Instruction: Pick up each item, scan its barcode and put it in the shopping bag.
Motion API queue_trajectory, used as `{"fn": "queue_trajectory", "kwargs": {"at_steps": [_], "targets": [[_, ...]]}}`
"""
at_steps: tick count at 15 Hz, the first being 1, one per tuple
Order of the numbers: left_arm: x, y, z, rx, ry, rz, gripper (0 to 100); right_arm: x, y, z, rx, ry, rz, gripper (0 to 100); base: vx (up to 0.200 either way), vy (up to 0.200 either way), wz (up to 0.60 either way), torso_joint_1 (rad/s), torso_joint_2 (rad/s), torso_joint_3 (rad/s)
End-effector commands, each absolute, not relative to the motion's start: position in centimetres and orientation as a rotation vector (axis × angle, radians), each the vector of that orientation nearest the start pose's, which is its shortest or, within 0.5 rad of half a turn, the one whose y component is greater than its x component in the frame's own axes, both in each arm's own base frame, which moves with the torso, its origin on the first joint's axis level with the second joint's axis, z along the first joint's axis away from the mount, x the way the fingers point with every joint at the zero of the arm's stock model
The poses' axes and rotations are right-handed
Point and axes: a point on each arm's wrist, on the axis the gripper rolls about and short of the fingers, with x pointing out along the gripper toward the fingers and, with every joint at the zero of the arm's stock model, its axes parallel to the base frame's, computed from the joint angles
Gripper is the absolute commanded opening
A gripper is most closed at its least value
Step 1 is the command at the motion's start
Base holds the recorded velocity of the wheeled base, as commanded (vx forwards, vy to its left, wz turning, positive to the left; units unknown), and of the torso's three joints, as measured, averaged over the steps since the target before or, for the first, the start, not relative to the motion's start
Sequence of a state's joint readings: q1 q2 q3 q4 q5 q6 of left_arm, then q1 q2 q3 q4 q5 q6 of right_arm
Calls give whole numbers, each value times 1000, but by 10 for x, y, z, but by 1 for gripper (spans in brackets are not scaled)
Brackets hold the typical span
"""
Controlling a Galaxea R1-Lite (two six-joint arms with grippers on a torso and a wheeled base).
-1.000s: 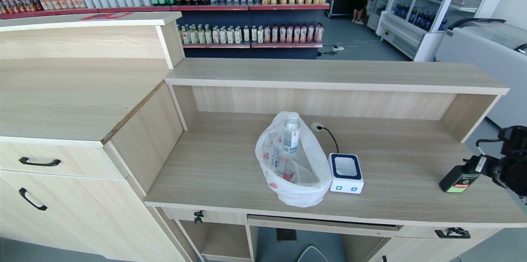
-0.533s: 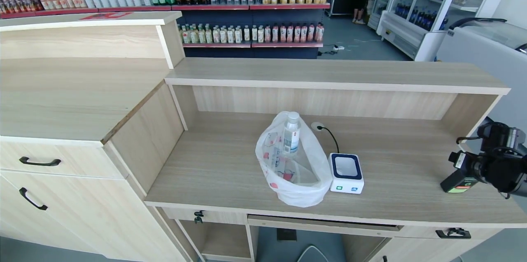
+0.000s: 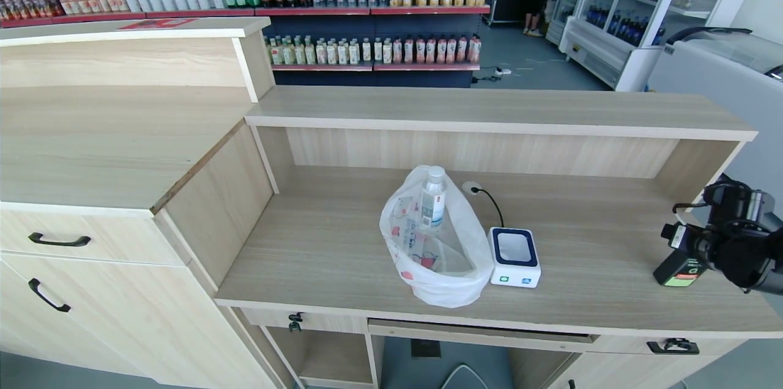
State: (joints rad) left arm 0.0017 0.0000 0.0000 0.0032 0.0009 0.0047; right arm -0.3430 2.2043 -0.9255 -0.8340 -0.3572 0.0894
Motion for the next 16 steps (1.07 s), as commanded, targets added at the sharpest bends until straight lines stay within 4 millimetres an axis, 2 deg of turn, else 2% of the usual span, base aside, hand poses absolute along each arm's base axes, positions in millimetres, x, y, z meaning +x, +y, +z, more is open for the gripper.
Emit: {"fn": "queue_trajectory", "kwargs": {"at_steps": [1, 11, 16], "targets": [[-23, 0, 75, 5, 5, 2, 100, 368, -140, 37, 74, 463, -707, 100, 0, 0, 0, 0, 0, 0], [-23, 0, 75, 5, 5, 3, 100, 374, -144, -2, 48, 505, -707, 100, 0, 0, 0, 0, 0, 0], [-23, 0, 75, 5, 5, 2, 100, 376, -151, -12, 3, 486, -711, 100, 0, 0, 0, 0, 0, 0]]}}
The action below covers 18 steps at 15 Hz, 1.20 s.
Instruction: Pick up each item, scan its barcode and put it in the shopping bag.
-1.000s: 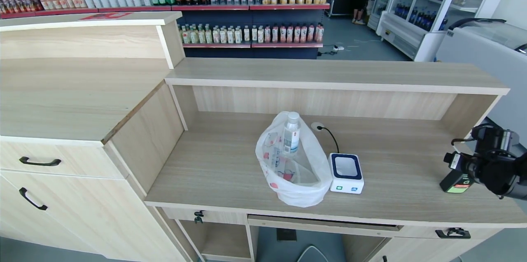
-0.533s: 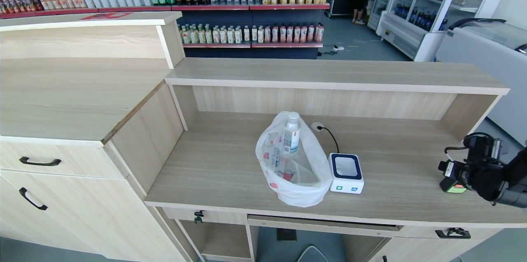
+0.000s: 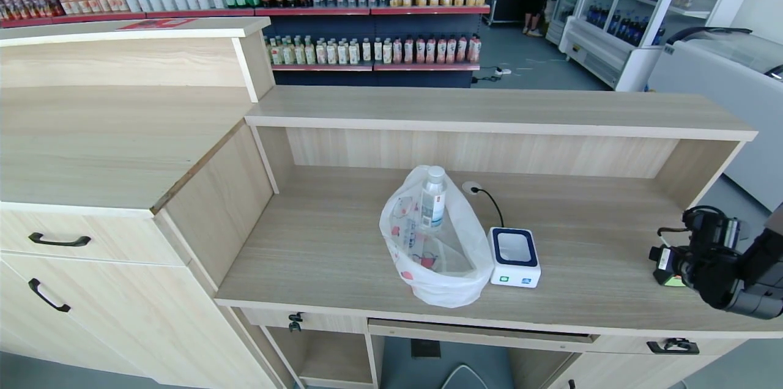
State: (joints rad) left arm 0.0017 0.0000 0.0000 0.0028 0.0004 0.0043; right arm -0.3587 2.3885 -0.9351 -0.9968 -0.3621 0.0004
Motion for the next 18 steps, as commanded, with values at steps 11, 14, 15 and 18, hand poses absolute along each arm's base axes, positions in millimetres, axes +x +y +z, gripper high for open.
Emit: {"fn": "queue_trajectory", "kwargs": {"at_steps": [11, 14, 15, 18], "targets": [[-23, 0, 75, 5, 5, 3, 100, 388, -165, -18, -60, 443, -719, 100, 0, 0, 0, 0, 0, 0], [-23, 0, 75, 5, 5, 3, 100, 390, -166, -20, -67, 444, -717, 100, 0, 0, 0, 0, 0, 0], [-23, 0, 75, 5, 5, 3, 100, 390, -165, -20, -69, 444, -715, 100, 0, 0, 0, 0, 0, 0], [-23, 0, 75, 5, 5, 3, 100, 390, -166, -22, -70, 450, -715, 100, 0, 0, 0, 0, 0, 0]]}}
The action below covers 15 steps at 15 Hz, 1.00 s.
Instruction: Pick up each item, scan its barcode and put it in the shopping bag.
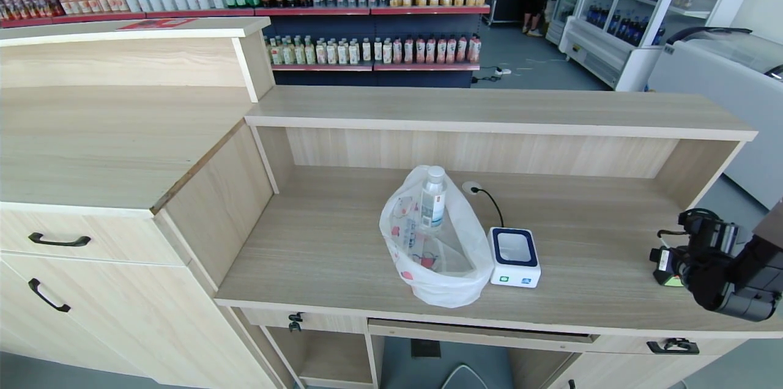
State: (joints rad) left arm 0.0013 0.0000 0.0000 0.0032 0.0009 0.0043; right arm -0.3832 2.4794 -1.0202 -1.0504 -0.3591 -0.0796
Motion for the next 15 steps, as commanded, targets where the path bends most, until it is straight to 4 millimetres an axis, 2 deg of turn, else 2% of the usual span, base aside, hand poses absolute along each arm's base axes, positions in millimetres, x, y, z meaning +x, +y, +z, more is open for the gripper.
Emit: {"fn": "queue_trajectory", "kwargs": {"at_steps": [1, 12, 13, 15], "targets": [[-23, 0, 75, 5, 5, 2, 100, 391, -165, -22, -72, 448, -713, 100, 0, 0, 0, 0, 0, 0], [-23, 0, 75, 5, 5, 2, 100, 394, -155, -21, -32, 402, -699, 100, 0, 0, 0, 0, 0, 0], [-23, 0, 75, 5, 5, 3, 100, 394, -155, -21, -32, 402, -699, 0, 0, 0, 0, 0, 0, 0], [-23, 0, 75, 5, 5, 2, 100, 394, -155, -22, -34, 404, -699, 0, 0, 0, 0, 0, 0, 0]]}}
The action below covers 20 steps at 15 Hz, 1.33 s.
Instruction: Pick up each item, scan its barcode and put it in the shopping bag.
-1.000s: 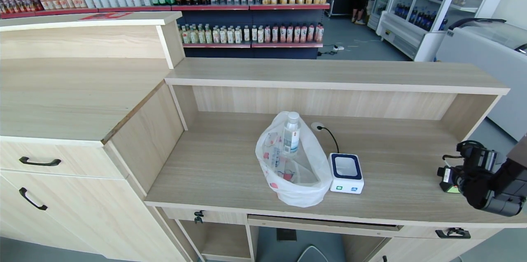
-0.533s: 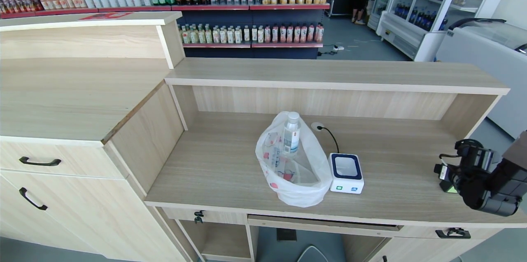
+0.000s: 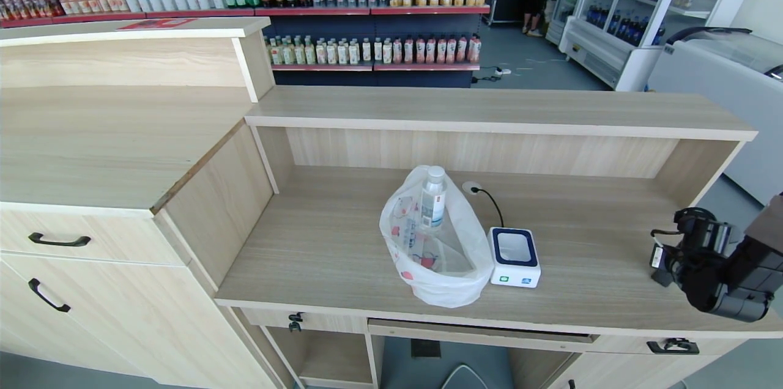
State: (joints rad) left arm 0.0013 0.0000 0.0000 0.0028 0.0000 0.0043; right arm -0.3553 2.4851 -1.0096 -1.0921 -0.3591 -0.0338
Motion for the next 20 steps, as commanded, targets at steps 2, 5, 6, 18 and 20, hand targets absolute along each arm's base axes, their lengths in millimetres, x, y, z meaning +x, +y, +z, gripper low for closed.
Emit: {"fn": "queue_trajectory", "kwargs": {"at_steps": [2, 5, 6, 18, 20], "targets": [[-23, 0, 75, 5, 5, 3, 100, 394, -155, -23, -35, 408, -698, 0, 0, 0, 0, 0, 0, 0], [-23, 0, 75, 5, 5, 3, 100, 395, -155, -21, -39, 400, -697, 0, 0, 0, 0, 0, 0, 0], [-23, 0, 75, 5, 5, 3, 100, 396, -155, -20, -41, 396, -697, 0, 0, 0, 0, 0, 0, 0], [-23, 0, 75, 5, 5, 2, 100, 281, -43, 227, 95, 351, 555, 0, 0, 0, 0, 0, 0, 0], [-23, 0, 75, 5, 3, 3, 100, 263, -27, 238, 172, 347, 726, 0, 0, 0, 0, 0, 0, 0]]}}
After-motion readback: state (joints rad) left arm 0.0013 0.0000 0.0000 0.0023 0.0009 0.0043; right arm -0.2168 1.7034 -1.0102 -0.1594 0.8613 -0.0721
